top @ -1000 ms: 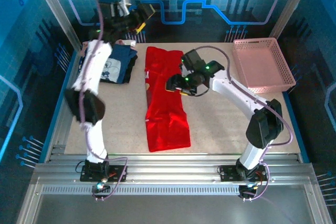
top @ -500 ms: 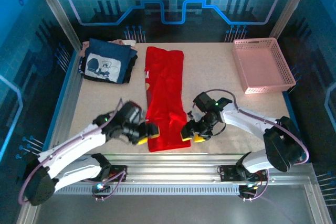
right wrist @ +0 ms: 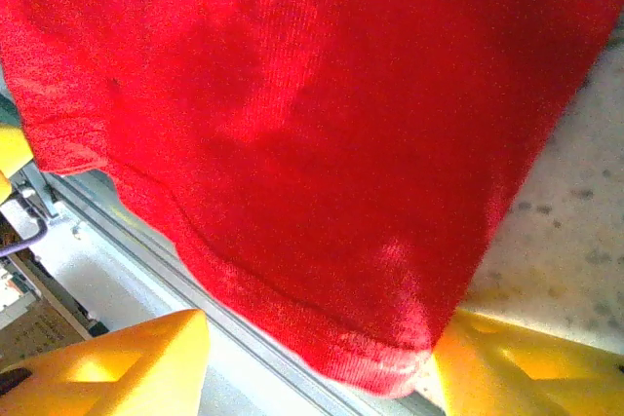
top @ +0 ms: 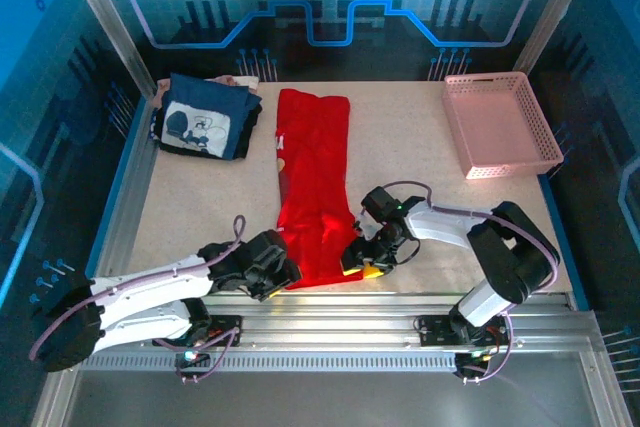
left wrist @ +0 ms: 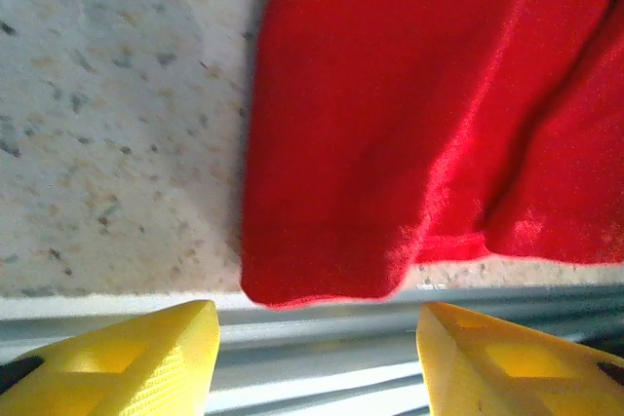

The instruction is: Fold and stack the t-shirts

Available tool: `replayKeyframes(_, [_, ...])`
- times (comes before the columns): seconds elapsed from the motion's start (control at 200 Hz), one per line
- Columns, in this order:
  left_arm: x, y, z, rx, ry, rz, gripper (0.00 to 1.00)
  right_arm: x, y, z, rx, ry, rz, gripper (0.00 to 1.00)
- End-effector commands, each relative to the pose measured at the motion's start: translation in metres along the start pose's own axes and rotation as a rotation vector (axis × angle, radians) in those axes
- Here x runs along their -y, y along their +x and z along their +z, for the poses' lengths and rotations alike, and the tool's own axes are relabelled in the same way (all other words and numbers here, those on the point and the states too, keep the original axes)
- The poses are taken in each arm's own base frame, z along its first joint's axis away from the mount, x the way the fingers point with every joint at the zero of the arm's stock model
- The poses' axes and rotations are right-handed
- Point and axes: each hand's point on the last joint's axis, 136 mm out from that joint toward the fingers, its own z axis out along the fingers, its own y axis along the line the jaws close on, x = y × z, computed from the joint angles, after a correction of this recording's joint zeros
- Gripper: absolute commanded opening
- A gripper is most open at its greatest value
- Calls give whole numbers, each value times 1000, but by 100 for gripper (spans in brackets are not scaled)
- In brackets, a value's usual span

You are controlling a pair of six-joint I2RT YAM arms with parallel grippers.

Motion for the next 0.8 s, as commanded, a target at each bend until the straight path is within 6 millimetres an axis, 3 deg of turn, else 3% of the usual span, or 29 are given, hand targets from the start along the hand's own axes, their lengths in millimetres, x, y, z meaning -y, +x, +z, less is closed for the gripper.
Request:
replayKeyframes(0.0, [-5, -12, 8, 70, -1, -56, 56, -3, -10, 5, 14, -4, -2, 62])
replayKeyframes(0.135, [-7, -18, 17, 102, -16, -61, 53, 2, -15, 9, 15, 18, 11, 55])
replayKeyframes(0.305, [12, -29, 28, 143, 10, -60, 49, 3, -20, 12, 14, 25, 15, 46])
replayKeyframes(0.625, [53, -37, 45, 129, 51, -9, 42, 4, -22, 14, 16, 30, 10, 38])
replayKeyframes(0.795, [68, -38, 58, 83, 37, 25, 32, 4, -23, 15, 13, 27, 6, 30])
